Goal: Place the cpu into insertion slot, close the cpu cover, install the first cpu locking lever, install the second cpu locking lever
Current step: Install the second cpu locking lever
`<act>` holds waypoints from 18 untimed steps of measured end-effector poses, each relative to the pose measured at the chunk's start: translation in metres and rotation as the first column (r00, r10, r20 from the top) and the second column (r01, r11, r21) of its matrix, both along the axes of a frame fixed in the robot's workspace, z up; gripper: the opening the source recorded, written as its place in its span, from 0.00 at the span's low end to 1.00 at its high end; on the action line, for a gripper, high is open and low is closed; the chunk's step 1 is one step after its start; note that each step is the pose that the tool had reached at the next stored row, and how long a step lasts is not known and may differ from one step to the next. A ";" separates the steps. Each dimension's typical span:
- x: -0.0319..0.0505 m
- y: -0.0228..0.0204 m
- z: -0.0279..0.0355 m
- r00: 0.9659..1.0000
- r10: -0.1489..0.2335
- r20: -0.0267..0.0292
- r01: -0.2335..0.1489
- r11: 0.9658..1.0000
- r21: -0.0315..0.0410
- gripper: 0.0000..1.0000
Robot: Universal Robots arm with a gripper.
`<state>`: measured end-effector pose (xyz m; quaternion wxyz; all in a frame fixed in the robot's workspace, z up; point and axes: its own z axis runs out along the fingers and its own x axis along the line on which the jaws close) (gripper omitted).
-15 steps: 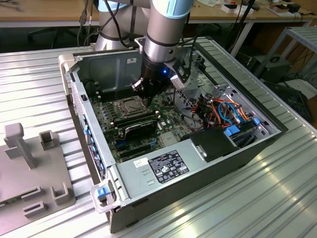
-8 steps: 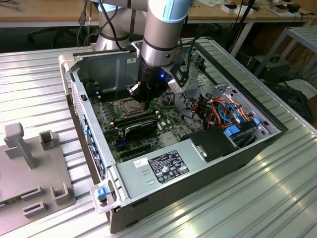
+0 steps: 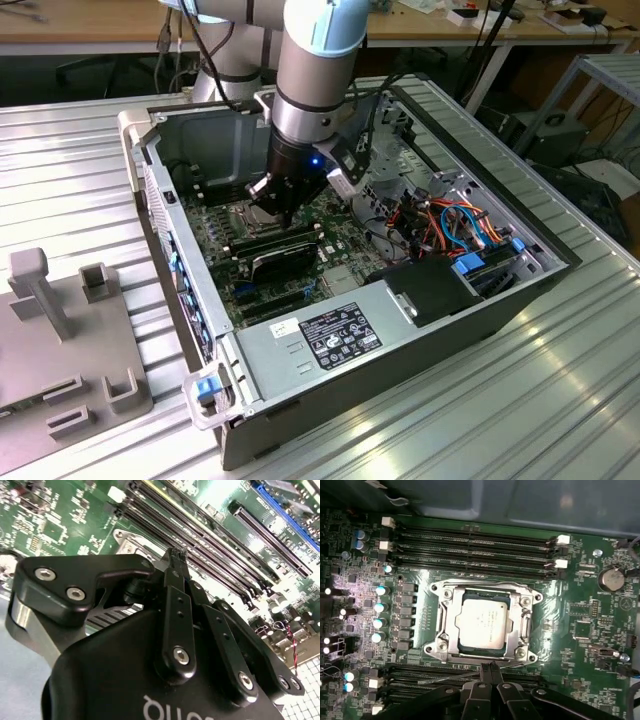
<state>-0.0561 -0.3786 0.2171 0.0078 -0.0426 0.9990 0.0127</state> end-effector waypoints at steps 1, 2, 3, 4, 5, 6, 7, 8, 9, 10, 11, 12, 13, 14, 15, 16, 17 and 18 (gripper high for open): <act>-0.0021 0.0001 -0.0016 1.000 0.000 0.000 0.000 1.000 0.000 0.11; -0.0041 0.0001 -0.0032 1.000 0.000 0.000 0.000 1.000 0.000 0.11; -0.0052 0.0002 -0.0041 1.000 0.000 0.000 0.000 1.000 0.000 0.11; -0.0068 0.0003 -0.0051 1.000 0.000 0.000 0.000 1.000 0.000 0.11; -0.0088 0.0005 -0.0062 1.000 0.000 0.000 0.000 1.000 0.000 0.11; -0.0107 0.0007 -0.0072 1.000 0.000 0.000 0.000 1.000 0.000 0.11; -0.0120 0.0009 -0.0078 1.000 0.000 0.000 0.000 1.000 0.000 0.11; -0.0134 0.0011 -0.0084 1.000 0.000 -0.001 0.000 1.000 0.000 0.11; -0.0189 0.0027 -0.0100 1.000 0.000 -0.001 0.000 1.000 0.000 0.11; -0.0238 0.0044 -0.0118 1.000 0.000 0.000 0.000 1.000 0.000 0.11; -0.0249 0.0048 -0.0123 1.000 0.000 0.000 0.000 1.000 0.000 0.11; -0.0258 0.0051 -0.0127 1.000 0.000 -0.001 0.000 1.000 0.000 0.11; -0.0262 0.0051 -0.0128 1.000 0.000 -0.001 0.000 1.000 0.000 0.11; -0.0262 0.0051 -0.0129 1.000 0.000 -0.001 0.000 1.000 0.000 0.11; -0.0262 0.0052 -0.0129 1.000 0.000 -0.001 0.000 1.000 0.000 0.11; -0.0261 0.0052 -0.0130 1.000 0.000 0.000 0.000 1.000 0.000 0.11; -0.0261 0.0052 -0.0130 1.000 0.000 0.000 0.000 1.000 0.000 0.11; -0.0262 0.0052 -0.0131 1.000 0.000 0.000 0.000 1.000 0.000 0.11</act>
